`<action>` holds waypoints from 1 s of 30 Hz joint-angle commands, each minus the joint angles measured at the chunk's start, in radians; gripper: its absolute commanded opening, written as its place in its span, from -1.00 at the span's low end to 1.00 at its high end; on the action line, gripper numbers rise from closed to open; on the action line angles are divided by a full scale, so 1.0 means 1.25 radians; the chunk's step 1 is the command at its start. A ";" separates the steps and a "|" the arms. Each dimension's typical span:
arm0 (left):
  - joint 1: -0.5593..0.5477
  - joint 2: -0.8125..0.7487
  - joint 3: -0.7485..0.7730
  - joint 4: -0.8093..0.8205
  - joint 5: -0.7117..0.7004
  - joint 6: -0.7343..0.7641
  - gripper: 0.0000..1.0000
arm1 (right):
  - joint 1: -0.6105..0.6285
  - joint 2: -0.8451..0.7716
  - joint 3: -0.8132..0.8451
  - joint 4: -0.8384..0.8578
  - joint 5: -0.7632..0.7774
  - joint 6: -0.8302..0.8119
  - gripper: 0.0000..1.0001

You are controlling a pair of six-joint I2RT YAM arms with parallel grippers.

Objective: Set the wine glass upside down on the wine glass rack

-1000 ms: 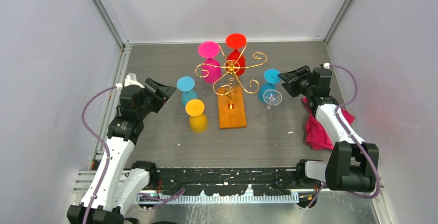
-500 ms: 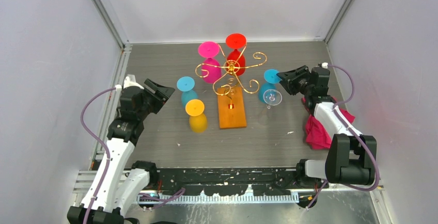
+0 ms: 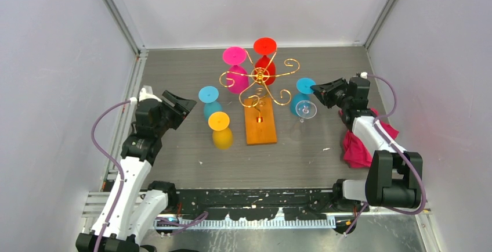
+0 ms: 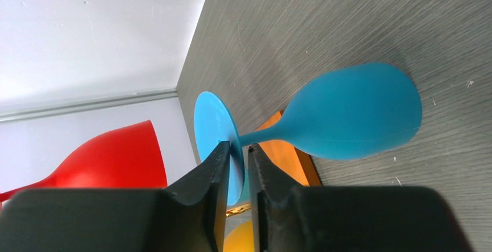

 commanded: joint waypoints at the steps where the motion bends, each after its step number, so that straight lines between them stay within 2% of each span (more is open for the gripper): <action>1: 0.004 -0.022 -0.003 0.026 -0.014 -0.002 0.27 | -0.004 -0.006 -0.008 0.046 -0.010 0.006 -0.59; 4: 0.003 -0.029 -0.002 0.020 -0.018 0.000 0.27 | -0.004 -0.012 -0.010 0.047 -0.008 0.006 -0.84; 8: 0.004 -0.036 -0.003 0.013 -0.020 0.001 0.27 | -0.004 -0.022 -0.009 0.041 -0.005 0.006 -0.98; 18: 0.004 -0.053 0.000 -0.003 -0.028 0.002 0.28 | -0.004 -0.067 0.024 -0.011 0.000 -0.005 -0.99; 30: 0.004 -0.071 -0.001 -0.019 -0.038 -0.009 0.29 | -0.010 -0.100 0.189 -0.103 0.021 -0.007 -0.99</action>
